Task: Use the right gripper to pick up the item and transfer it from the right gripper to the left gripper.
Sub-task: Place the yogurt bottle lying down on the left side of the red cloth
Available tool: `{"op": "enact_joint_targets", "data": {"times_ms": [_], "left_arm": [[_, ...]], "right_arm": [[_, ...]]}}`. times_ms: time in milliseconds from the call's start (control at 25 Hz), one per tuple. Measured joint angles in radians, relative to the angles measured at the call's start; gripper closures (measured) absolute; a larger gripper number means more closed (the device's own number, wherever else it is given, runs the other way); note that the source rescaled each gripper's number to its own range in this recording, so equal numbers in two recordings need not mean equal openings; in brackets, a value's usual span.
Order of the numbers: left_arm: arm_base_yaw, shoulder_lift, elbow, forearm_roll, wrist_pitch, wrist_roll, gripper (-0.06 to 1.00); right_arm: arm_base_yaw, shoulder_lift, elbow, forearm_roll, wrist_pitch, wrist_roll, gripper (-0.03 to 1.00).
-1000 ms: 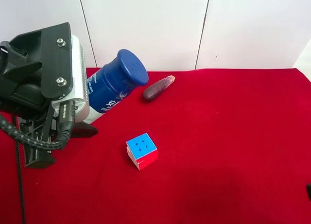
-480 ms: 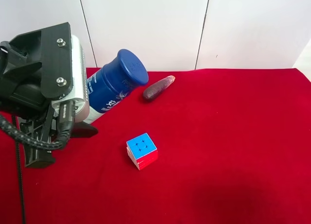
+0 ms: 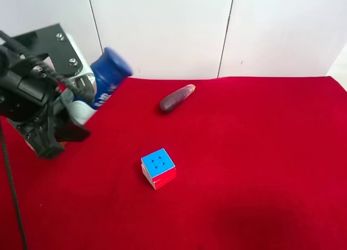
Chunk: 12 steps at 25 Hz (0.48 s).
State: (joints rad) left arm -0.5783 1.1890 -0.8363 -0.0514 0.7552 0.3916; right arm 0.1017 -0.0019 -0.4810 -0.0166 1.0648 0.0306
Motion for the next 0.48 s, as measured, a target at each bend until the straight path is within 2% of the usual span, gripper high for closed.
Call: {"op": "enact_joint_targets", "data": {"times_ms": [200,480], "left_arm": [[0.183,0.111,0.0,-0.047,0.019,-0.022,0.88],[0.312,0.264,-0.002,-0.148,-0.014,-0.032,0.88]], "right_arm": [[0.0,0.0,0.0,0.0,0.0,0.0,-0.03],[0.0,0.0,0.0,0.0,0.0,0.0,-0.03]]}}
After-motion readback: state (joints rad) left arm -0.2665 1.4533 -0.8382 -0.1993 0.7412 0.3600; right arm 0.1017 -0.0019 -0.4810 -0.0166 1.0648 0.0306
